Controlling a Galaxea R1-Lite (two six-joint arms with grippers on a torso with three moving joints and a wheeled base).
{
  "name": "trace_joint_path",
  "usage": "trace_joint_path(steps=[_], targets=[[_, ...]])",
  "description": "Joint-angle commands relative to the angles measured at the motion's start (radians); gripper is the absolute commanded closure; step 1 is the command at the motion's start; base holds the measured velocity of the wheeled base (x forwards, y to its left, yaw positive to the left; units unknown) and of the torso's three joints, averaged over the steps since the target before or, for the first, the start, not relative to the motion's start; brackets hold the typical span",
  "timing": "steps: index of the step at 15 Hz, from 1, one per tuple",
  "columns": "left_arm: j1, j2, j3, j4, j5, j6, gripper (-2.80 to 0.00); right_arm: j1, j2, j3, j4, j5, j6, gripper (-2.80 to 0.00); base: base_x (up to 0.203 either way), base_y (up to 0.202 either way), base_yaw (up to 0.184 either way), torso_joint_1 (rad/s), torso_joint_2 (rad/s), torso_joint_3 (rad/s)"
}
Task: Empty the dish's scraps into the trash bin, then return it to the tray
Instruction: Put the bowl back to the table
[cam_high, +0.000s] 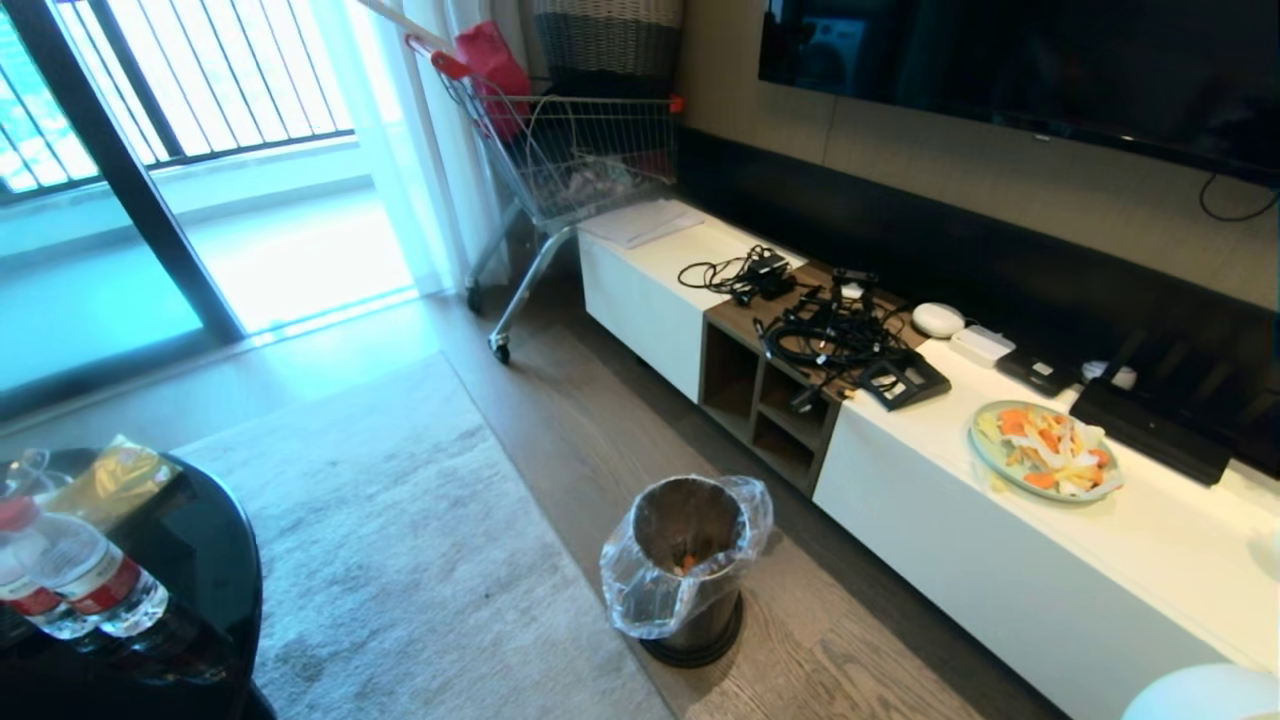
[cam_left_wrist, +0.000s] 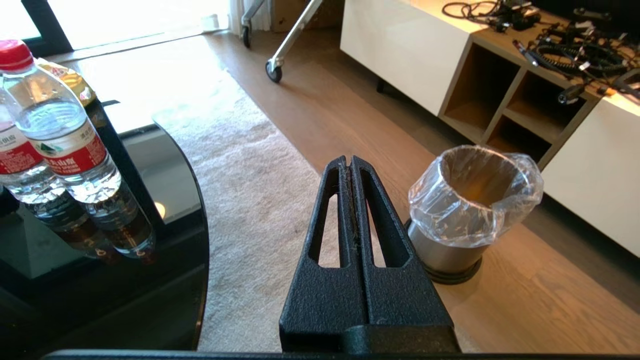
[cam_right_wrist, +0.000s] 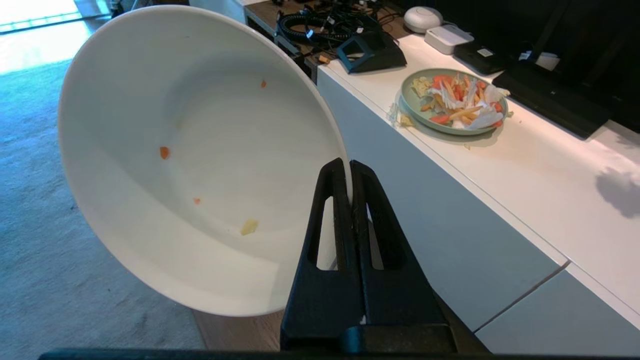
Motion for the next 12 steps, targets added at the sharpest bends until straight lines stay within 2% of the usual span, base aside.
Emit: trace_joint_path(steps=[1,12], targets=[[0.000,0.000,0.001,-0.001,0.001,-0.001,0.00,0.000,0.001,0.000,0.000,0.001,-0.001,0.00,0.000,0.000,0.000,0.000,0.00,0.000],[0.000,0.000,0.001,-0.001,0.001,0.000,0.00,0.000,0.001,0.000,0.000,0.001,-0.001,0.00,0.000,0.000,0.000,0.000,0.00,0.000]])
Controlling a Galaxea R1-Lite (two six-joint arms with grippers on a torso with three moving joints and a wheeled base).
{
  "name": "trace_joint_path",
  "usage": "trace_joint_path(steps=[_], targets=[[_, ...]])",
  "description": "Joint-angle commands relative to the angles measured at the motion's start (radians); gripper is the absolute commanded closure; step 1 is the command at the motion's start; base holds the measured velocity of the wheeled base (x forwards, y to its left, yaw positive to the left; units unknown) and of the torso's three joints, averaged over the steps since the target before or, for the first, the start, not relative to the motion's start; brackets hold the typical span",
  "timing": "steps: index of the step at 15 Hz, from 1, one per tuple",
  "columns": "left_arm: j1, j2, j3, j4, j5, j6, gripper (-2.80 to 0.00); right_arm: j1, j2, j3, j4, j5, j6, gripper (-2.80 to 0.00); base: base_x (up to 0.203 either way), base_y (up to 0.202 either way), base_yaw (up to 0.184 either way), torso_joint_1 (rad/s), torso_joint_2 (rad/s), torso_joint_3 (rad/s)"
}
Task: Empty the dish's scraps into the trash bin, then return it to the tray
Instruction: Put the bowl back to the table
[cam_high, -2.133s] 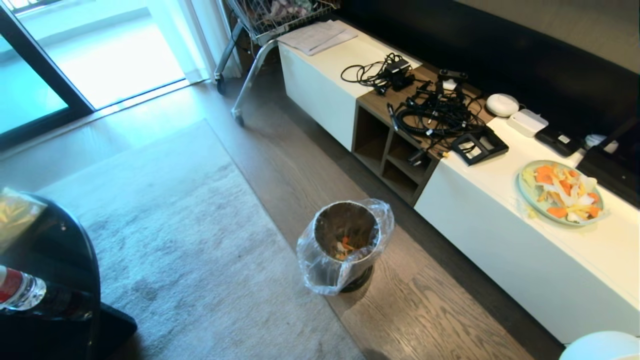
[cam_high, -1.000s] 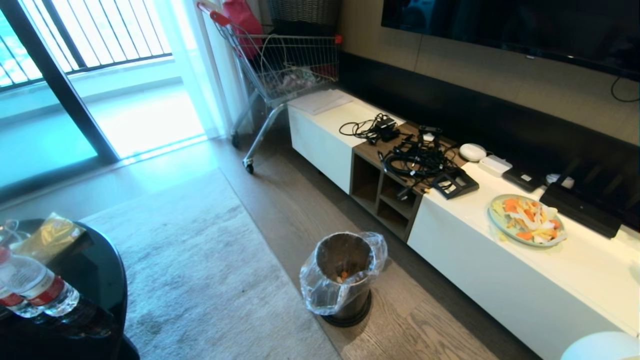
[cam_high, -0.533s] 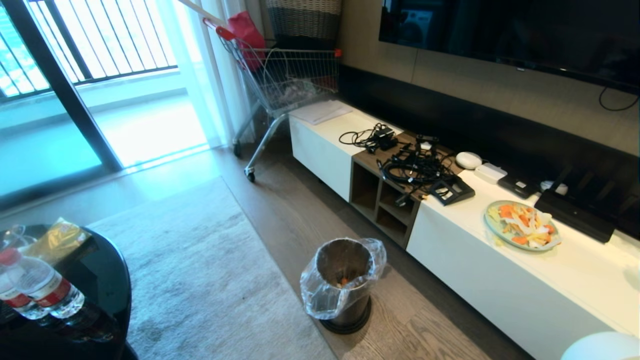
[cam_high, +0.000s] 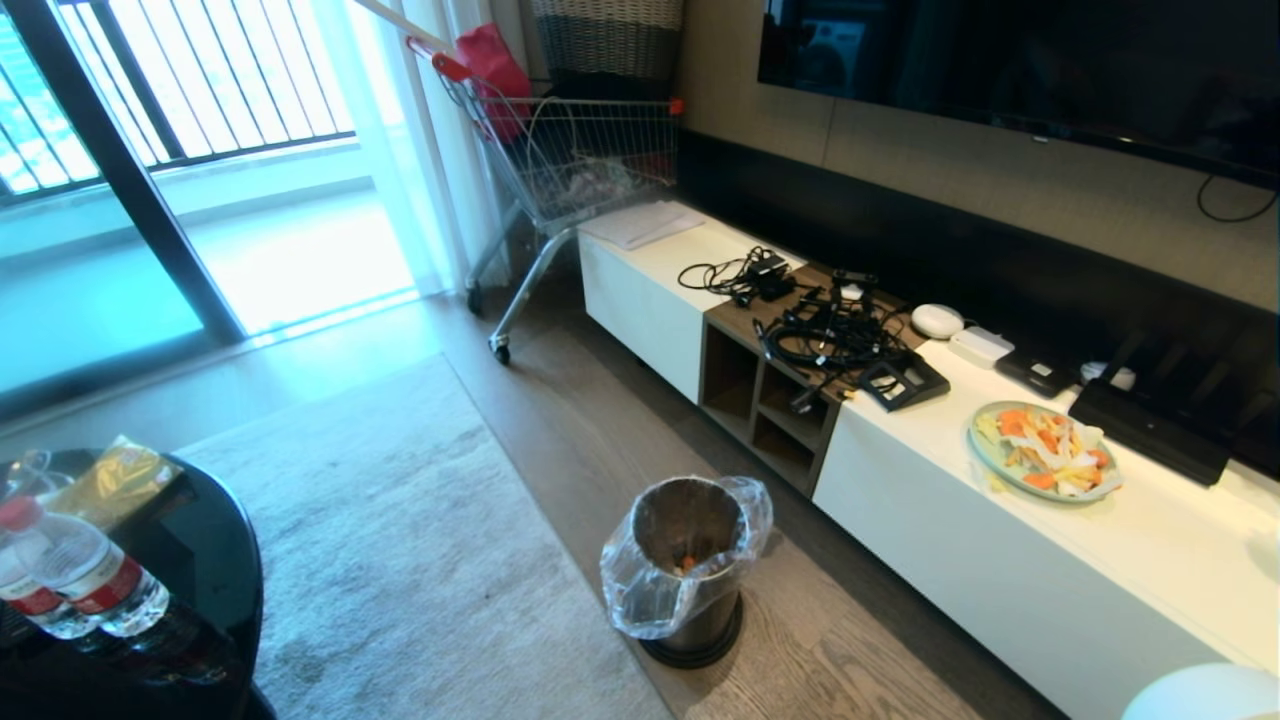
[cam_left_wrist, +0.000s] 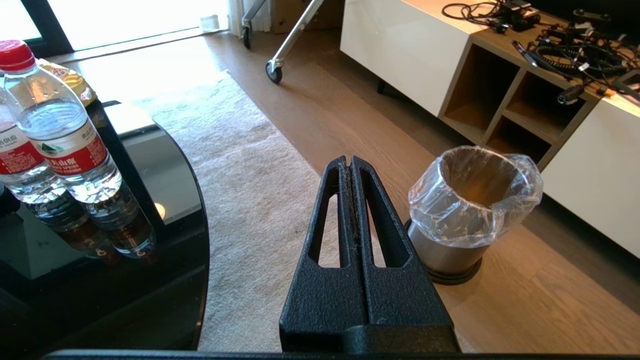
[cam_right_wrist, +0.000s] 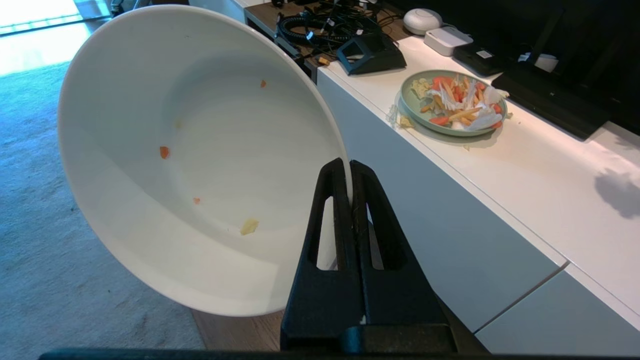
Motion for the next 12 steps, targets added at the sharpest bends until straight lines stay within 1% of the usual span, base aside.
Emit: trace_joint_path(steps=[1,6,12], targets=[[0.000,0.000,0.000,-0.001,0.001,-0.001,0.00,0.000,0.001,0.000,0.002,0.001,-0.001,0.00,0.000,0.000,0.000,0.000,0.00,0.000],[0.000,0.000,0.000,-0.002,0.001,0.002,0.00,0.000,0.001,0.000,0.000,0.001,-0.001,0.00,0.000,0.000,0.000,0.002,0.00,0.039],[0.000,0.000,0.000,-0.002,0.001,0.002,0.00,0.000,0.001,0.000,0.000,0.001,-0.001,0.00,0.000,0.000,0.000,0.000,0.00,0.000]])
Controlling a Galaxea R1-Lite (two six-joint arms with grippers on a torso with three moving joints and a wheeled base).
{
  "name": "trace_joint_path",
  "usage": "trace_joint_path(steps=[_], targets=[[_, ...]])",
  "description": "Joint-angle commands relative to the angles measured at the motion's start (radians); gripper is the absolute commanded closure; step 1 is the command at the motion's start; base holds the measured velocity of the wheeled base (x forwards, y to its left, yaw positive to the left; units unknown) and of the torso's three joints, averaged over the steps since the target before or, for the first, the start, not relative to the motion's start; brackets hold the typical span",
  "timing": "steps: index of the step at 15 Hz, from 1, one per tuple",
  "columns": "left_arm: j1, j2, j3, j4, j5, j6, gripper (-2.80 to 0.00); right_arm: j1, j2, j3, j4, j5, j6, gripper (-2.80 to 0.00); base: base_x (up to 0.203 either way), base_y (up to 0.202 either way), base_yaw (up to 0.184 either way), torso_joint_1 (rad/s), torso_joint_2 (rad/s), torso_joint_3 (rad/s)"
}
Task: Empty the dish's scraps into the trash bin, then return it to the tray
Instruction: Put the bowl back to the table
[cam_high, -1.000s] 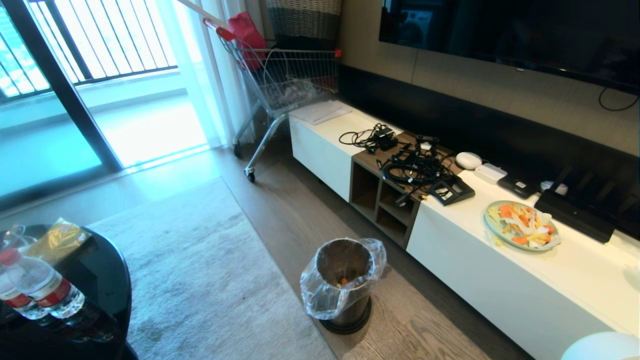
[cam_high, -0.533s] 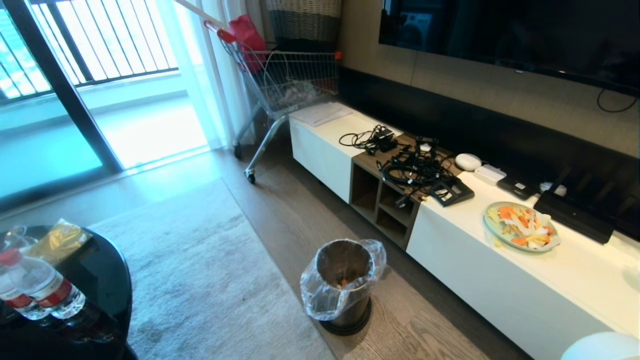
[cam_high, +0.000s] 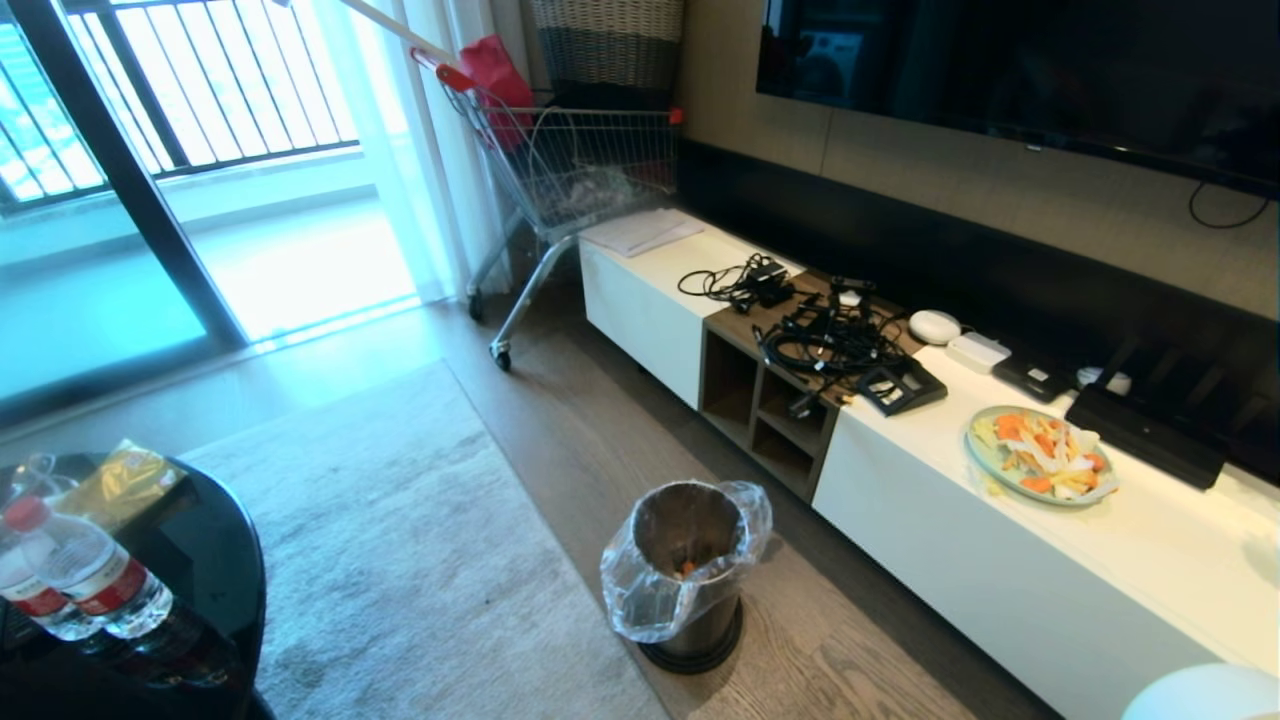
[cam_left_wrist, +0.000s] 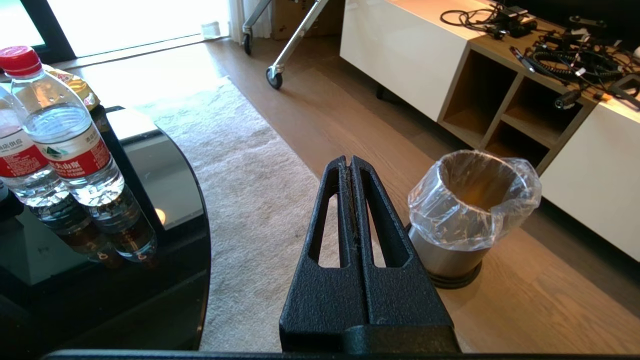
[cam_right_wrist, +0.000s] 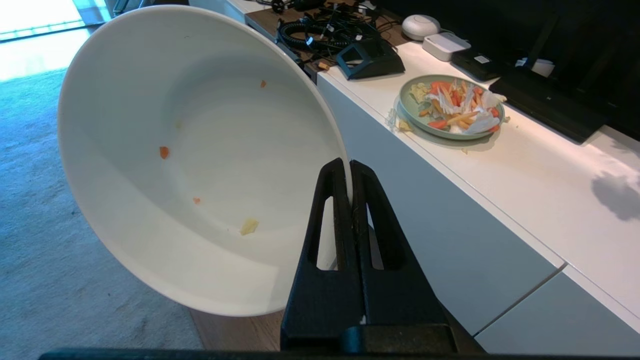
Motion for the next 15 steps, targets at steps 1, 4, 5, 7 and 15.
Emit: trace_joint_path(steps=[1,4,5,7,15], targets=[[0.000,0.000,0.000,-0.001,0.001,-0.001,0.00,0.000,0.001,0.000,0.000,0.001,-0.001,0.00,0.000,0.000,0.000,0.000,0.00,0.000],[0.000,0.000,0.000,-0.001,0.001,-0.001,0.00,0.000,0.001,0.000,0.000,0.001,-0.001,0.00,0.000,0.000,0.000,0.000,0.00,0.000],[0.000,0.000,0.000,-0.001,0.001,-0.001,0.00,0.000,0.001,0.000,0.000,0.001,-0.001,0.00,0.000,0.000,0.000,0.000,0.00,0.000],[0.000,0.000,0.000,-0.001,0.001,-0.001,0.00,0.000,0.001,0.000,0.000,0.001,-0.001,0.00,0.000,0.000,0.000,0.000,0.00,0.000],[0.000,0.000,0.000,-0.001,0.001,0.000,0.00,0.000,0.001,0.000,0.000,0.001,-0.001,0.00,0.000,0.000,0.000,0.000,0.00,0.000]])
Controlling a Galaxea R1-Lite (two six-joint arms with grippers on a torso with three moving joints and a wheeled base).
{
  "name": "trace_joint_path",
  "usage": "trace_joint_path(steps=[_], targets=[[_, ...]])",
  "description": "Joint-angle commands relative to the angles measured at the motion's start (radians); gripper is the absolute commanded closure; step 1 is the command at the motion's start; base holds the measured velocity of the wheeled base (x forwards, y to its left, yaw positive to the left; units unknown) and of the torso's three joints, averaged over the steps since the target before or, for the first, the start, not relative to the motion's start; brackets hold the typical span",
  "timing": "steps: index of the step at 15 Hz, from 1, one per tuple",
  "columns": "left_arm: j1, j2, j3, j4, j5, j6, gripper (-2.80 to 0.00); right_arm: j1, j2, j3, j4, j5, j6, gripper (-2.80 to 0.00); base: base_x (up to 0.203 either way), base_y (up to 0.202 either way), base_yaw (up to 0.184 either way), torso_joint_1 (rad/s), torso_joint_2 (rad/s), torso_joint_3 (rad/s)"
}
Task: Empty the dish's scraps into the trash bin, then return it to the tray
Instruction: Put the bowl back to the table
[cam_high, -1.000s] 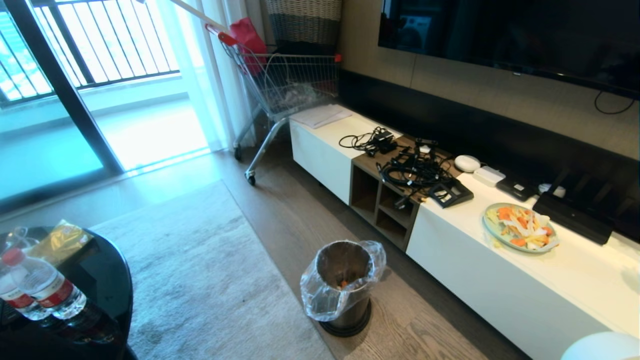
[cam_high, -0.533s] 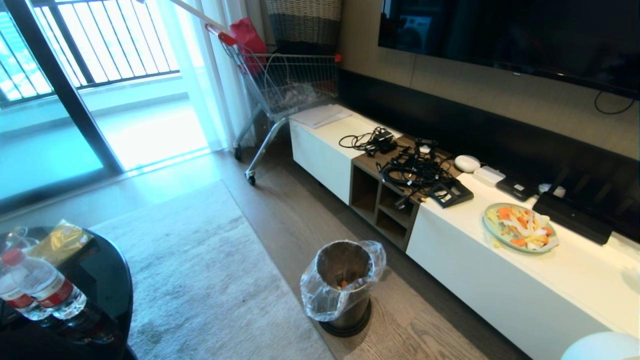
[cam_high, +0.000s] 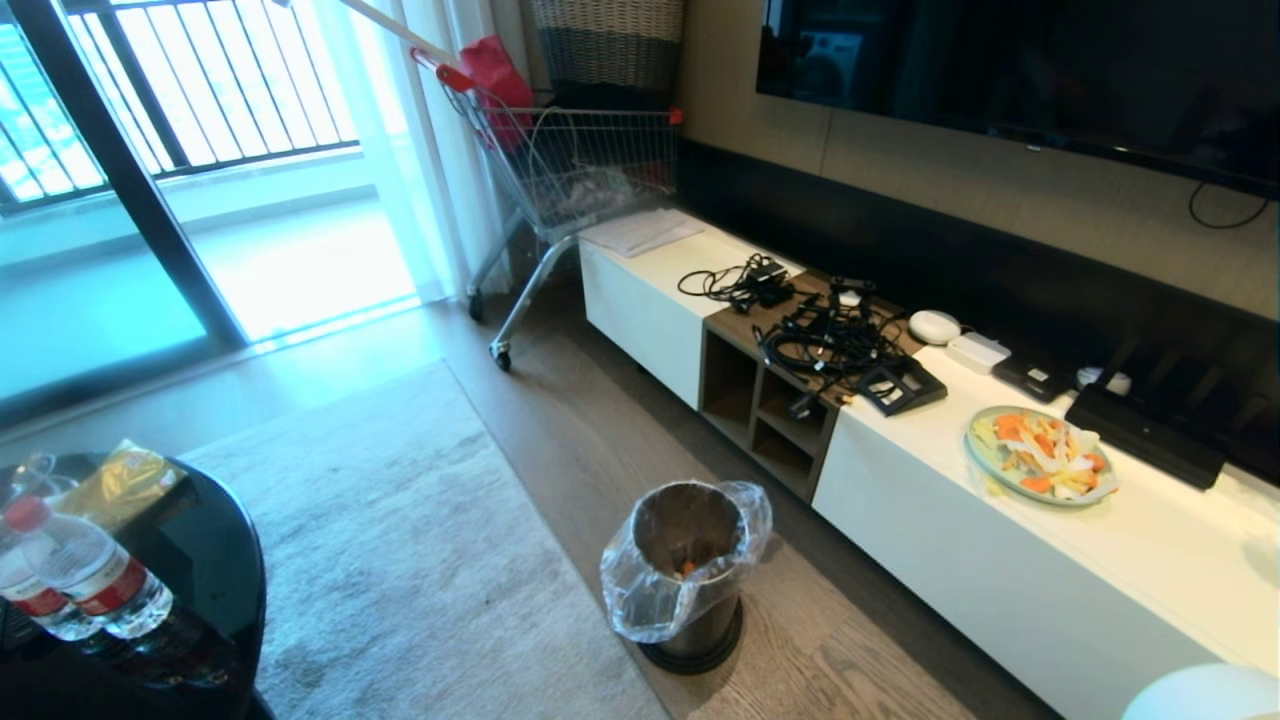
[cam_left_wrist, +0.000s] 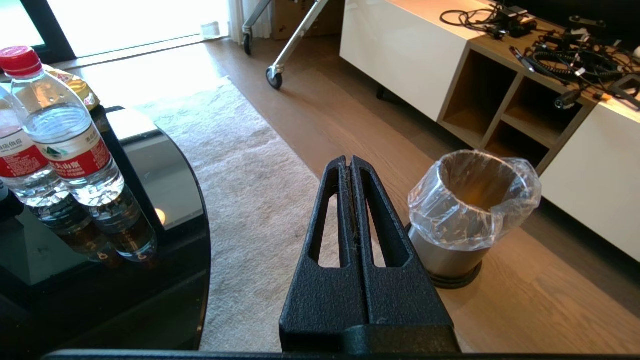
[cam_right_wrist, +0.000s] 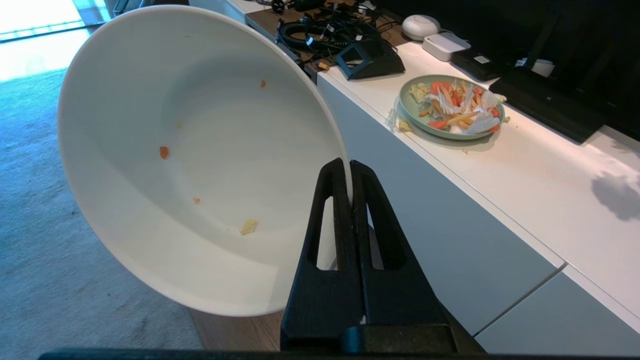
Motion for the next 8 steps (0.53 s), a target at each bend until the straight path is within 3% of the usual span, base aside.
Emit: trace_joint_path(steps=[1,8], targets=[[0.000,0.000,0.000,-0.001,0.001,-0.002,0.00,0.000,0.001,0.000,0.000,0.000,-0.001,0.00,0.000,0.000,0.000,0.000,0.00,0.000],[0.000,0.000,0.000,-0.001,0.001,-0.002,0.00,0.000,0.001,0.000,0.000,0.000,-0.001,0.00,0.000,0.000,0.000,0.000,0.00,0.000]])
